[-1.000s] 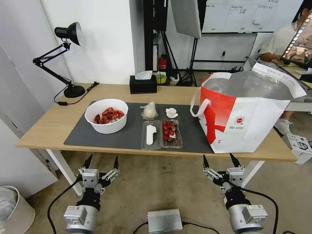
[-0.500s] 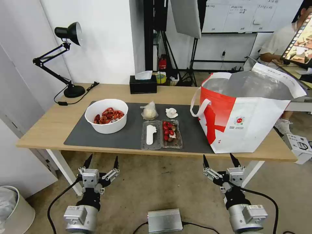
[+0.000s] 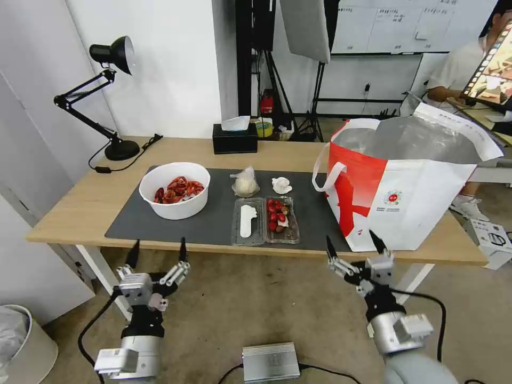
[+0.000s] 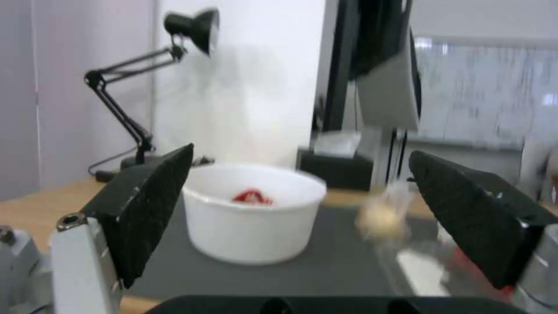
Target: Pick up the trash from the table and place it into the takeout bag.
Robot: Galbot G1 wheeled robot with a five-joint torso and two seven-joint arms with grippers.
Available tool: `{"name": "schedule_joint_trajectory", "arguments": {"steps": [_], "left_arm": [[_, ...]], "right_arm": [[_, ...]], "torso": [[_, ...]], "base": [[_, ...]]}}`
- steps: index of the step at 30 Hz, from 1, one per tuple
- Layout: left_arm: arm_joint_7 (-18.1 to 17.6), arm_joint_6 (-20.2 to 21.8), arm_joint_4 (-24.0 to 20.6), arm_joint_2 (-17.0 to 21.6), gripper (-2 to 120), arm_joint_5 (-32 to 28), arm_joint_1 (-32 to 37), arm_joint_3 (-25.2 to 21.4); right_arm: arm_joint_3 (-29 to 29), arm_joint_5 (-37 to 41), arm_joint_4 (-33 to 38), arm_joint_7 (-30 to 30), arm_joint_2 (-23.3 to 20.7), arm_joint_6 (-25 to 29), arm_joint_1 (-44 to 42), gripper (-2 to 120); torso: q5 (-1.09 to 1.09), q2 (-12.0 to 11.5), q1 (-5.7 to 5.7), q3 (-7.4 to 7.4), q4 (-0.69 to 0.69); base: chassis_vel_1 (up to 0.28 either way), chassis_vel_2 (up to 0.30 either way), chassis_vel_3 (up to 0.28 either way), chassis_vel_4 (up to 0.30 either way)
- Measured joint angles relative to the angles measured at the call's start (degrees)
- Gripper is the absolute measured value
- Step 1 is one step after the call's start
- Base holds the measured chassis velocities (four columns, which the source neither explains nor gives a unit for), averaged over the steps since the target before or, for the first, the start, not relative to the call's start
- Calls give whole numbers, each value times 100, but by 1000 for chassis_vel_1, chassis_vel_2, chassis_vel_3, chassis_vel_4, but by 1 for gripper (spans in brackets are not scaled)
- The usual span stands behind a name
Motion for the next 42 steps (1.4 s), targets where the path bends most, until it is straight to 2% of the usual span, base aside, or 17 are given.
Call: {"name": "schedule_joint_trajectory", "arguments": {"steps": [2,5,10,19,22,23,26,30,35,38,42], "left_arm": [[-55,37,21,-12,100,-134,11,43],[-85,272,19,17,100,-330,51,96],[-258,698,-48,108,100,-917,163,227],[-444,1025,-218,121,100,-1483,253,316],[-599,1314,-280,227,100,-2128,248,690],[-599,1314,-280,227,100,-2128,248,690],[-669,1358,-261,287,100,-2643,227,1113],[-779,1357,-214,294,100,-2838,145,1346],[-952,1343,-202,306,100,-3098,21,1443],[-1079,1337,-214,327,100,-3544,-111,1531],[-1173,1336,-241,340,100,-3804,-202,1634]], "right_arm": [[-131,204,-92,173,-449,63,304,100],[-239,350,-237,193,-682,256,473,100],[-395,415,-377,157,-793,351,632,100],[-608,496,-519,155,-891,350,926,100],[-611,499,-541,158,-932,349,946,100],[-611,499,-541,158,-932,349,946,100],[-562,482,-483,161,-934,346,861,100],[-527,465,-450,179,-929,335,812,100],[-500,452,-439,230,-911,304,789,100],[-480,389,-439,249,-910,286,715,100],[-455,331,-421,257,-882,279,622,100]], "torso": [[1,0,0,0,0],[0,-1,1,1,1],[1,-1,0,1,-2],[0,-1,0,1,0],[1,-1,0,0,-1],[1,-1,0,0,-1],[0,-1,0,0,-1],[0,0,0,0,-1],[0,0,0,0,-1],[0,0,0,0,-1],[0,0,0,0,-1]], "base": [[0,0,0,0],[0,0,0,0],[0,0,0,0],[0,0,0,0],[0,0,0,0],[0,0,0,0],[0,0,0,0],[0,0,0,0],[0,0,0,0],[0,0,0,0],[0,0,0,0]]}}
